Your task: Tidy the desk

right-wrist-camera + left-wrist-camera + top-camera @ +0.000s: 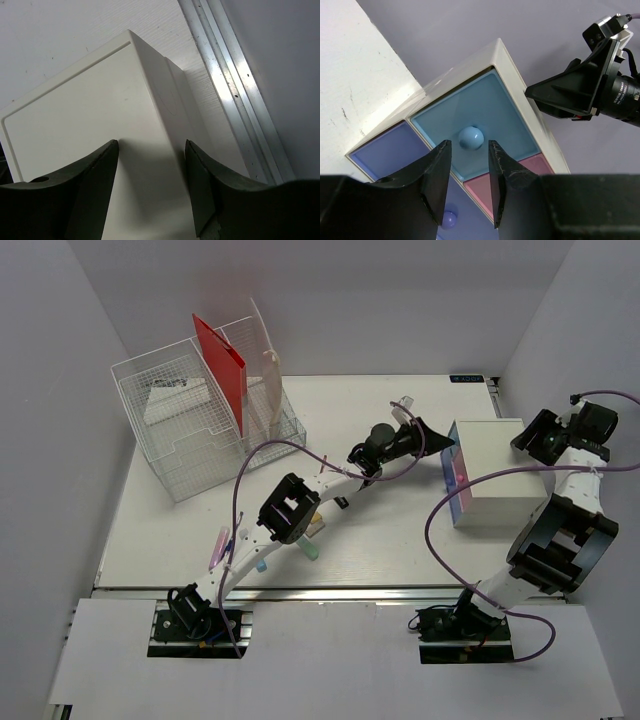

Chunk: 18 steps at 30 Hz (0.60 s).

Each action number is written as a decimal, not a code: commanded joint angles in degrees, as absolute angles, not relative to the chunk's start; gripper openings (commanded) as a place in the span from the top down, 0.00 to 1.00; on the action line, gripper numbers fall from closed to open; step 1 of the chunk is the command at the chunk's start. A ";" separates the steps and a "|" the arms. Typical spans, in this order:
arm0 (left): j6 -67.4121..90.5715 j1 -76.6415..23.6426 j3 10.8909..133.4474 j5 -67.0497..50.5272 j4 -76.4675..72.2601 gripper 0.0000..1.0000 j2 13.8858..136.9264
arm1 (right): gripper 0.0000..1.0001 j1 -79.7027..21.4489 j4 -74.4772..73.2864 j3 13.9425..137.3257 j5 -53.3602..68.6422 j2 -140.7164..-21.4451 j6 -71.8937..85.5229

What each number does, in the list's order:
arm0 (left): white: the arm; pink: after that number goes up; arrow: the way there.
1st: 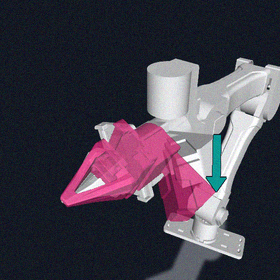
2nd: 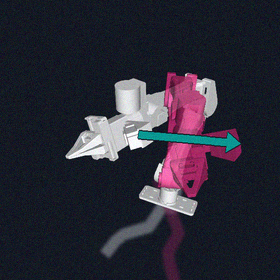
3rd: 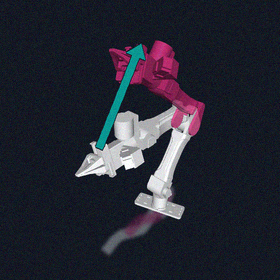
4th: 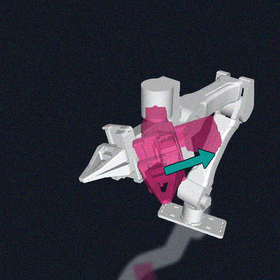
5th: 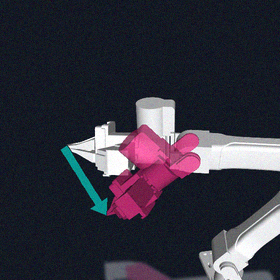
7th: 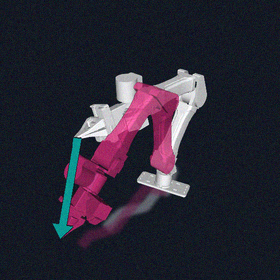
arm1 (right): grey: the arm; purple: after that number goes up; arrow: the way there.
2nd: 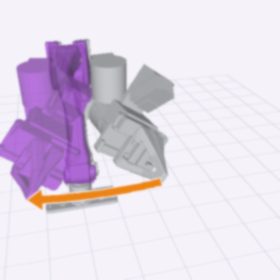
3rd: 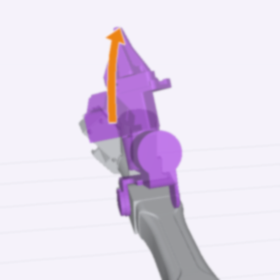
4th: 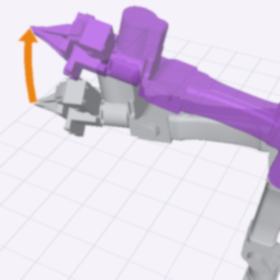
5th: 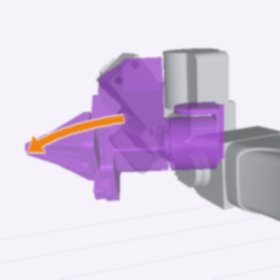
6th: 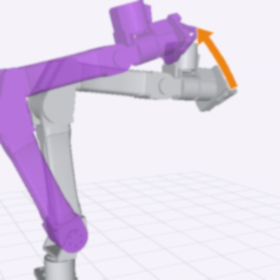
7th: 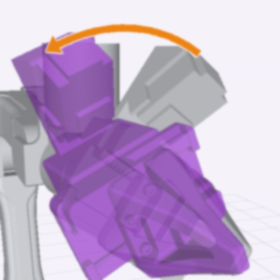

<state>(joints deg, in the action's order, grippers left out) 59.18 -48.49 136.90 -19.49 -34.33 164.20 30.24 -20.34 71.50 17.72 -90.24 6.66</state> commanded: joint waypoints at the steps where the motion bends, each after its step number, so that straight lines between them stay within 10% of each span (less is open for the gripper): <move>1: 59.06 -48.52 137.99 -18.20 -35.15 0.55 163.12 | 0.41 29.27 -24.87 68.82 17.93 -90.09 7.12; 18: 60.20 -48.60 139.13 -17.05 -38.76 0.57 164.27 | 0.42 29.18 -25.66 68.64 17.23 -89.30 6.33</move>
<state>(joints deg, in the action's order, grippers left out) 59.88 -48.49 136.99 -17.30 -37.54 164.57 30.22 -19.53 70.59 17.98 -89.58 7.16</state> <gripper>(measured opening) 0.434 0.580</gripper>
